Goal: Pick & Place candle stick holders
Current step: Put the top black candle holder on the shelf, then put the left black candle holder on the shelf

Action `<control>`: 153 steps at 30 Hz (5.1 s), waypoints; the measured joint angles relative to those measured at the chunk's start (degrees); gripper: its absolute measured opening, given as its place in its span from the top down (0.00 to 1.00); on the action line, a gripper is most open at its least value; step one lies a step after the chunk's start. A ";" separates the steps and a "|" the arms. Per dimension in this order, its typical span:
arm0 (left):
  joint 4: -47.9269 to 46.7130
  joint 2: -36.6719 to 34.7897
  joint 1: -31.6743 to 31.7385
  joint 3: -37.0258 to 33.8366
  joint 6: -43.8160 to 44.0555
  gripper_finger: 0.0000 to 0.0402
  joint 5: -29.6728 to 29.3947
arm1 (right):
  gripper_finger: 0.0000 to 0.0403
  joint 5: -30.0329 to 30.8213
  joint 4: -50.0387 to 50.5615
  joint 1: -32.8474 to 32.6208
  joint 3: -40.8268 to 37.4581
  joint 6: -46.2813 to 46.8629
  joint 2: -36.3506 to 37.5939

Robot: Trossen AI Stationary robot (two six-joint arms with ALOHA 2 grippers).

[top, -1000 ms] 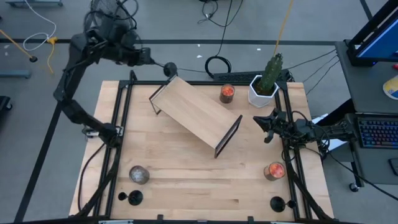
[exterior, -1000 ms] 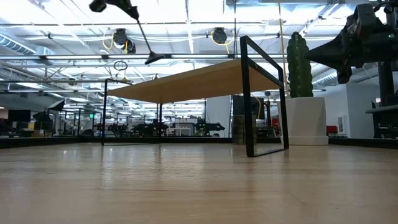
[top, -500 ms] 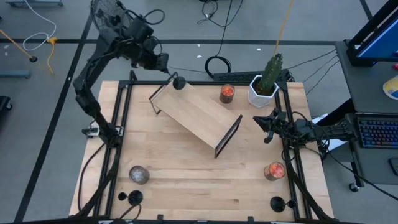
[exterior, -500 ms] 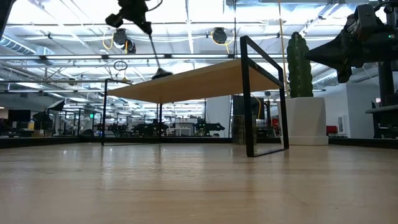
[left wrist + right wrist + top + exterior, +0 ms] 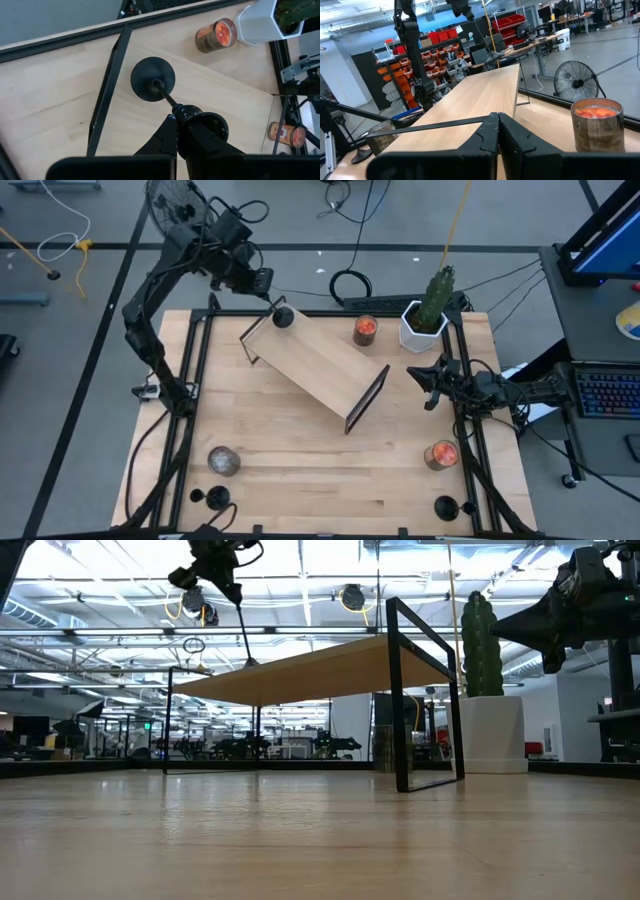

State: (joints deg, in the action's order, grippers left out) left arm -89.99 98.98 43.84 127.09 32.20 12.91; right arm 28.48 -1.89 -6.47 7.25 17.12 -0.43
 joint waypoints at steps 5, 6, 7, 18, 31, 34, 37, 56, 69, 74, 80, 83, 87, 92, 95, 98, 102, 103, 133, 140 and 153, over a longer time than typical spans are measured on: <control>0.25 2.17 -0.88 0.00 -0.13 0.98 -1.97 | 0.99 0.01 0.00 -0.01 0.00 0.13 0.00; 0.27 2.53 -0.98 0.00 -0.17 0.98 -1.93 | 0.99 0.00 0.00 -0.01 0.00 0.13 0.00; 0.28 2.96 -0.96 0.00 -0.23 0.98 -1.85 | 0.99 0.01 0.00 -0.01 0.00 0.13 0.00; 1.17 4.48 -0.79 0.00 -0.50 0.97 -1.90 | 0.99 -0.01 -0.01 0.00 0.00 0.07 0.00; 5.26 4.53 0.05 0.00 -0.20 0.81 -1.97 | 0.99 -0.01 0.00 -0.01 0.00 0.04 0.00; 5.51 4.53 0.04 0.00 -0.20 0.78 -1.95 | 0.99 -0.01 0.00 0.01 0.00 0.15 0.00; 5.69 4.53 0.04 0.00 -0.20 0.74 -1.93 | 0.99 -0.01 -0.01 0.01 0.00 0.15 0.00; 7.50 -6.79 0.58 -0.02 -3.11 0.66 14.06 | 0.99 -0.01 -0.02 -0.01 0.00 0.17 0.00; -0.44 -17.72 -16.03 -0.06 -4.02 0.66 5.67 | 0.99 -0.01 -0.01 -0.01 0.00 0.17 0.00; -0.03 -18.71 -23.88 -0.61 -3.51 0.66 3.46 | 0.99 -0.04 -0.02 0.01 0.00 0.17 0.00; -0.01 -17.71 -32.56 -0.61 4.75 0.66 -3.23 | 0.99 -0.04 -0.02 0.00 0.00 0.17 0.00; 0.01 -16.32 -36.61 -0.63 11.03 0.66 -8.16 | 0.99 -0.04 -0.02 0.00 0.00 0.17 0.00; 0.07 -13.67 -42.28 -0.63 17.39 0.66 -10.43 | 0.99 -0.04 -0.02 -0.01 0.00 0.17 0.02; 0.07 -9.09 -49.90 -0.61 24.34 0.66 -10.81 | 0.99 -0.04 -0.04 -0.01 0.00 0.17 0.02; 0.05 -6.23 -54.61 -0.61 28.24 0.66 -10.60 | 0.99 -0.04 -0.04 -0.01 0.00 0.17 0.02; 0.05 -3.71 -59.25 -0.61 32.28 0.66 -10.58 | 0.99 -0.04 -0.02 -0.01 0.00 0.17 0.01; 0.04 -1.07 -64.75 -0.61 37.40 0.66 -10.75 | 0.99 -0.04 -0.03 0.00 0.00 0.17 0.02; 0.04 -0.59 -65.96 -0.61 38.97 0.66 -10.92 | 0.99 -0.04 -0.04 -0.01 0.00 0.17 0.02; 0.07 0.02 -93.62 -16.27 118.81 0.66 -9.18 | 0.99 -0.04 -0.03 -0.01 0.00 -0.22 0.00; -0.02 0.02 -93.60 -21.86 118.45 0.66 -8.71 | 0.99 -0.04 -0.04 -0.01 0.00 -0.24 0.02; -0.01 -0.02 -96.11 -23.07 118.55 0.66 -3.33 | 0.99 -0.04 -0.04 -0.01 0.00 -0.24 0.02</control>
State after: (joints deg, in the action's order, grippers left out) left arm -90.00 98.96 -52.27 104.01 150.76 9.58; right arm 28.45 -1.93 -6.48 7.25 16.88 -0.41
